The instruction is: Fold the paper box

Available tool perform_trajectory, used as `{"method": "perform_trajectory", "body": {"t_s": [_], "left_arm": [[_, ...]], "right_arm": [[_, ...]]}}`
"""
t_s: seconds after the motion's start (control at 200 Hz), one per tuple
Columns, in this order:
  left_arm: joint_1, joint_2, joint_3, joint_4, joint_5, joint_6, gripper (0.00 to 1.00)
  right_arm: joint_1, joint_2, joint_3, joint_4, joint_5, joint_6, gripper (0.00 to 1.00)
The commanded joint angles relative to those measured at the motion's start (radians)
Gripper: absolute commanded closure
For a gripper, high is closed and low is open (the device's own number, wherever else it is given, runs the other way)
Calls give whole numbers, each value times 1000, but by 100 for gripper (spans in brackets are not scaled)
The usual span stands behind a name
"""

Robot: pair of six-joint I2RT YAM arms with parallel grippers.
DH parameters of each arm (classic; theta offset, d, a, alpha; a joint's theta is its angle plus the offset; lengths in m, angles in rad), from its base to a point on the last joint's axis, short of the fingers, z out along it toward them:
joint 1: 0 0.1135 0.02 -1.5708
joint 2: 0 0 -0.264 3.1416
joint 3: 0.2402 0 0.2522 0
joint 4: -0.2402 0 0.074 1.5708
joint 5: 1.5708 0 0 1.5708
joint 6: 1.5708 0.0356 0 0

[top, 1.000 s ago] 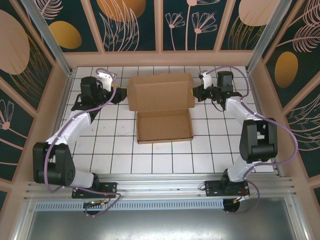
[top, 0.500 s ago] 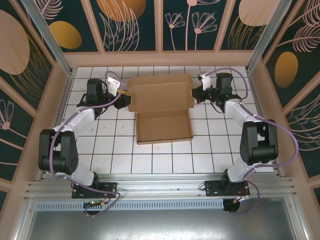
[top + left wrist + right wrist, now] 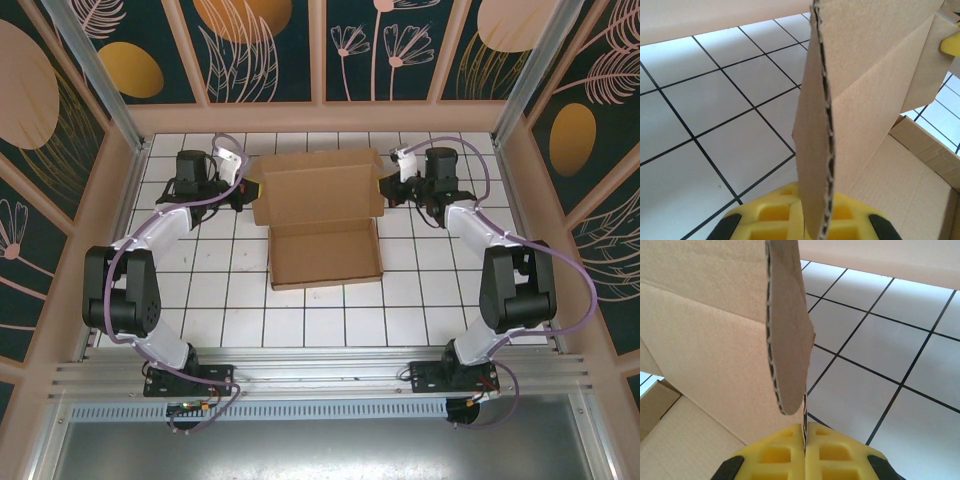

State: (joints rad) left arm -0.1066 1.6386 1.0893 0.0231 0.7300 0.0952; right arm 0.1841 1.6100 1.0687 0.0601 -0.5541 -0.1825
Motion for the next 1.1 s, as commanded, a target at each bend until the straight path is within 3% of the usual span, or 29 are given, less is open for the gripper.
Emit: {"method": "perform_trajectory", "body": {"t_s": [0.0,0.2,0.27,0.455,0.681,0.886,1.091], "left_arm": [[1,-21,-16,60,42,-16,100],[1,-62,-56,127,-3,-35,100],[-1,-89,-89,207,-67,-89,100],[-23,-183,-231,469,-259,-253,100],[-121,-199,-322,626,-544,-348,100],[-182,-136,-332,714,-688,-463,100],[-227,-79,-308,746,-808,-583,100]], "right_arm": [[13,-65,-43,102,48,67,100],[22,-89,-75,201,69,163,100],[36,-98,-96,261,95,207,100],[106,-137,-203,488,334,297,100],[223,-130,-269,694,592,308,100],[278,-86,-287,817,737,358,100],[326,-21,-335,978,785,385,100]]}}
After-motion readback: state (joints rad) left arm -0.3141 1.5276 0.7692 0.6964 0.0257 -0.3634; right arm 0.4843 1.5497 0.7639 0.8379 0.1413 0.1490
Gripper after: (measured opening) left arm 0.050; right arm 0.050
